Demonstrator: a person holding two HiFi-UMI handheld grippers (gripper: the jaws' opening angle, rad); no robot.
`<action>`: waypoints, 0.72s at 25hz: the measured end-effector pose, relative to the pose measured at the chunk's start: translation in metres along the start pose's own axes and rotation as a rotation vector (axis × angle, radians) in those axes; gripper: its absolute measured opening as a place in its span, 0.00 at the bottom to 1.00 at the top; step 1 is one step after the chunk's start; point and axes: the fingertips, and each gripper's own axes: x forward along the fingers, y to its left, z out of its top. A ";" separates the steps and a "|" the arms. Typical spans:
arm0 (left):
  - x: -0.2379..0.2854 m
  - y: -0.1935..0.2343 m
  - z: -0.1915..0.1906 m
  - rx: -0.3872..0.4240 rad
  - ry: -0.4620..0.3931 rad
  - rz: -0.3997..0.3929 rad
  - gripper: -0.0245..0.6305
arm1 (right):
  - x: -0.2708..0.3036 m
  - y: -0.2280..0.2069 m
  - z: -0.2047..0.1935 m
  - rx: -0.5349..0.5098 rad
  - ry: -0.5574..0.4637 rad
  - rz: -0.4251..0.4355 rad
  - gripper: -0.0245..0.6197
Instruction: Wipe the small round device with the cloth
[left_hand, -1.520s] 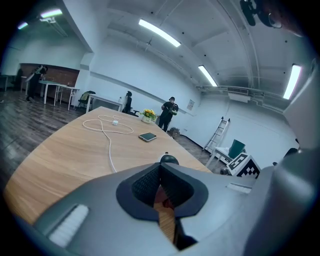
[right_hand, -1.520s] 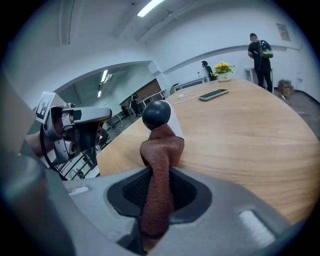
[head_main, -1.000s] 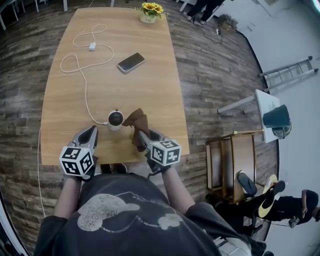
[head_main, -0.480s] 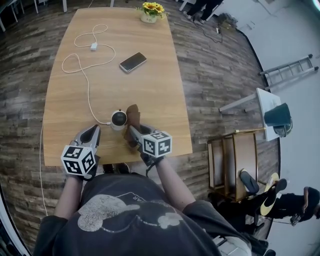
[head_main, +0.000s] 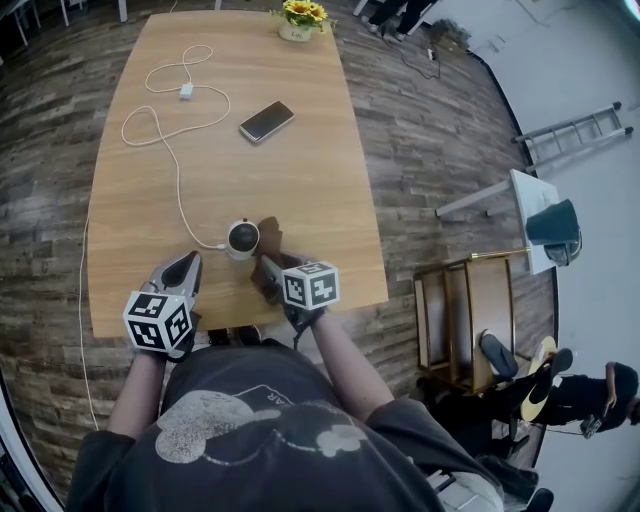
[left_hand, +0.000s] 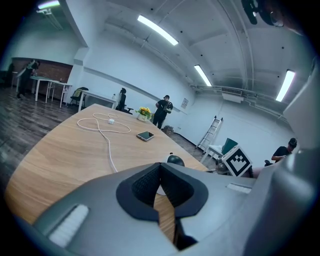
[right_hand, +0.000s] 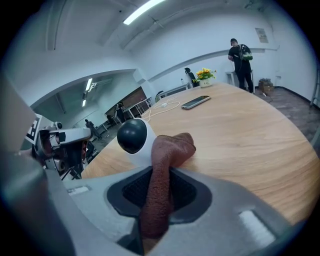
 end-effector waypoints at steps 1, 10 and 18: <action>0.000 0.001 0.000 0.000 0.003 -0.004 0.07 | -0.003 -0.001 0.001 -0.003 -0.008 -0.011 0.16; 0.004 0.015 0.001 0.013 0.023 -0.050 0.07 | -0.047 -0.002 0.057 -0.132 -0.151 -0.058 0.16; 0.009 0.015 0.005 0.001 0.004 -0.032 0.07 | -0.046 0.022 0.097 -0.334 -0.124 0.053 0.16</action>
